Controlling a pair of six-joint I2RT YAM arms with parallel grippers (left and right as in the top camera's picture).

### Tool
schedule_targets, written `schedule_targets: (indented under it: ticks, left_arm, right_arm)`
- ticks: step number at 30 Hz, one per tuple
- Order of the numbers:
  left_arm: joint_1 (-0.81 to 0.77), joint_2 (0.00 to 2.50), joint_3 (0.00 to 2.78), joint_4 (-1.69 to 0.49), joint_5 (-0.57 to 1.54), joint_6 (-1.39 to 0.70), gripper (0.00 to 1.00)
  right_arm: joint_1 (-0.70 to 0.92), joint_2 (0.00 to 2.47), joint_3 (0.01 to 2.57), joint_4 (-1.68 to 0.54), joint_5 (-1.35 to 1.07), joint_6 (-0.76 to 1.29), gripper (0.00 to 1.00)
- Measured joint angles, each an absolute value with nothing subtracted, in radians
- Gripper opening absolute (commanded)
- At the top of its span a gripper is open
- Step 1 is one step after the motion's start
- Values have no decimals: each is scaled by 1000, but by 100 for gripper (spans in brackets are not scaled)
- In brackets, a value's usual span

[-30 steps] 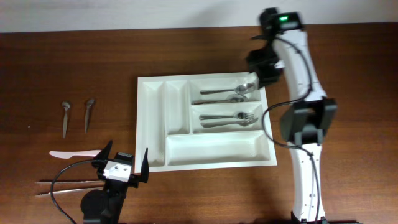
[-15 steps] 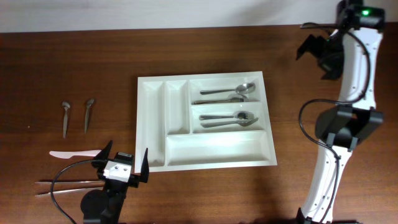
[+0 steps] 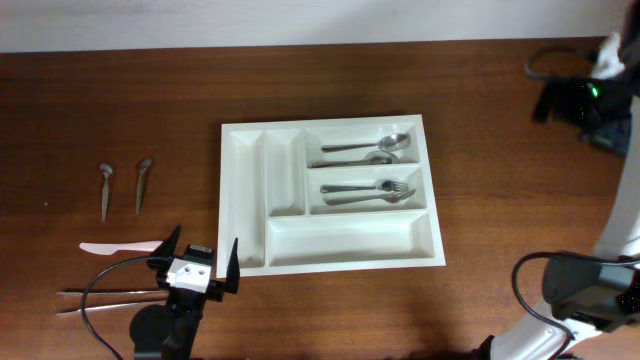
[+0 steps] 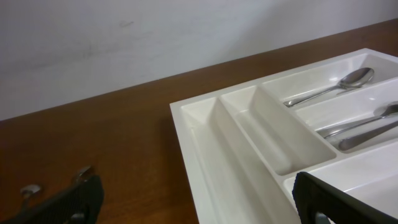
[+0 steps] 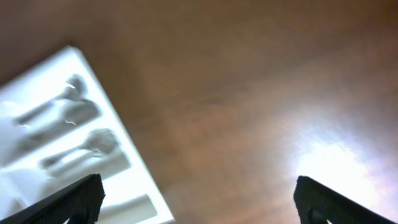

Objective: Pack container
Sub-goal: 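Retract the right arm to the right edge of the table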

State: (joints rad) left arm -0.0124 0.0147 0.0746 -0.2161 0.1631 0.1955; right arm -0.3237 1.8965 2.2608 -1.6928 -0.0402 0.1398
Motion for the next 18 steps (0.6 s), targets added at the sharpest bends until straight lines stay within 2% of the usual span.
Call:
schedule_targets:
  ticks: [7,14,18]
  left_arm:
    - [-12,15,75,-216,163,195,99]
    - [-12,15,75,-216,163,195,99]
    - [-12,15,75,-216,163,196,99]
  right_arm:
    - [-498,1913,2049,-1649,-12,96,99]
    - [-686,1913,1998,-1608,-28,94,99]
    - [-728,1913,1998,-1589,-67,93,99]
